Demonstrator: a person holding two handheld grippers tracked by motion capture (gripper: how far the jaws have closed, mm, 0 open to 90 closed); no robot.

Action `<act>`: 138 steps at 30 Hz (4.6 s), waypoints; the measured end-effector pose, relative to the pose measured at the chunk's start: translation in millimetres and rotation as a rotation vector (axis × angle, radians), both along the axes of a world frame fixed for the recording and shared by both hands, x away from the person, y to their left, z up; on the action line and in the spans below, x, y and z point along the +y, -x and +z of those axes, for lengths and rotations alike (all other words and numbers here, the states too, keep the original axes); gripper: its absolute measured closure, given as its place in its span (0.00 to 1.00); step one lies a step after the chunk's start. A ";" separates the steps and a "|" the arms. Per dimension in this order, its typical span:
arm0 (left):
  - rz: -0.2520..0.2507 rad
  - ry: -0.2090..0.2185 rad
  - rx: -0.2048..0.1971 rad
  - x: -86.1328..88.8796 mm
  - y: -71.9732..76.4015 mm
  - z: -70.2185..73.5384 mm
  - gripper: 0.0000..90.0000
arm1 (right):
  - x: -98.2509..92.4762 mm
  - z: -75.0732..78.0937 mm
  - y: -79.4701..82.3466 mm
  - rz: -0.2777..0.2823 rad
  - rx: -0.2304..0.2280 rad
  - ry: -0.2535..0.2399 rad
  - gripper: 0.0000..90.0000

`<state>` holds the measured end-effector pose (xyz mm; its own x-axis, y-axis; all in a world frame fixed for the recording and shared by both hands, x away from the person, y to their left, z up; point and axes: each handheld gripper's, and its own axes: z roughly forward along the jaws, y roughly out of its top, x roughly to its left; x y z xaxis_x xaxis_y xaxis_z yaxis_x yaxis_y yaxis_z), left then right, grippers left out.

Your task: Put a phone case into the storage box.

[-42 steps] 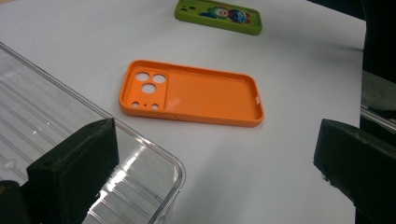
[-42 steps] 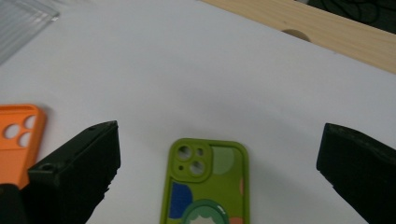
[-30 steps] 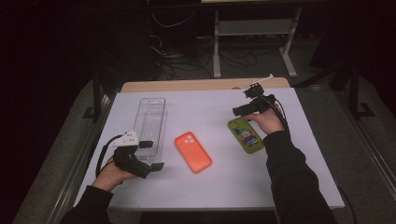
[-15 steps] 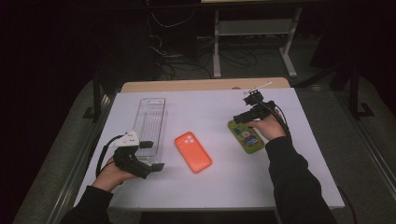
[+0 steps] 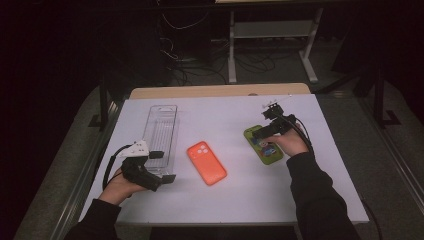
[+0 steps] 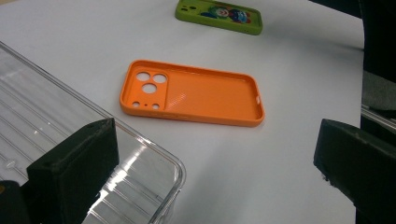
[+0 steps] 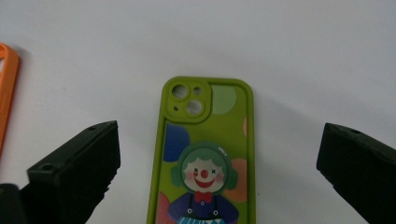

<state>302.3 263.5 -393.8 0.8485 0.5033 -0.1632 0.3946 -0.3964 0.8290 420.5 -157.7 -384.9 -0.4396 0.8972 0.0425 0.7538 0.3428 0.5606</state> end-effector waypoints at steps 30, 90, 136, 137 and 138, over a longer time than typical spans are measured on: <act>-0.006 -0.007 -0.003 -0.4 0.0 -0.4 0.00 | 1.5 -41.8 11.4 0.033 0.126 0.054 0.00; -0.011 -0.026 -0.007 0.9 -2.0 1.1 0.00 | -5.7 -45.2 23.9 0.058 0.131 0.055 0.17; -0.234 -0.053 -0.072 -88.1 -63.1 49.5 0.00 | 6.4 13.1 20.8 0.557 0.060 0.019 0.17; -0.240 -0.062 -0.070 -90.3 -64.2 48.7 0.00 | 7.7 12.2 20.7 0.569 0.066 0.017 0.17; -0.244 -0.058 -0.069 -91.8 -64.9 48.0 0.00 | 10.2 10.8 21.5 0.582 0.069 0.024 0.17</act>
<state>367.2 171.7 -345.8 0.9540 0.2896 -0.0777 0.2252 -0.5208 0.8235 398.9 -147.4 -374.1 -0.8573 0.5099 0.0715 0.4722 0.7232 0.5040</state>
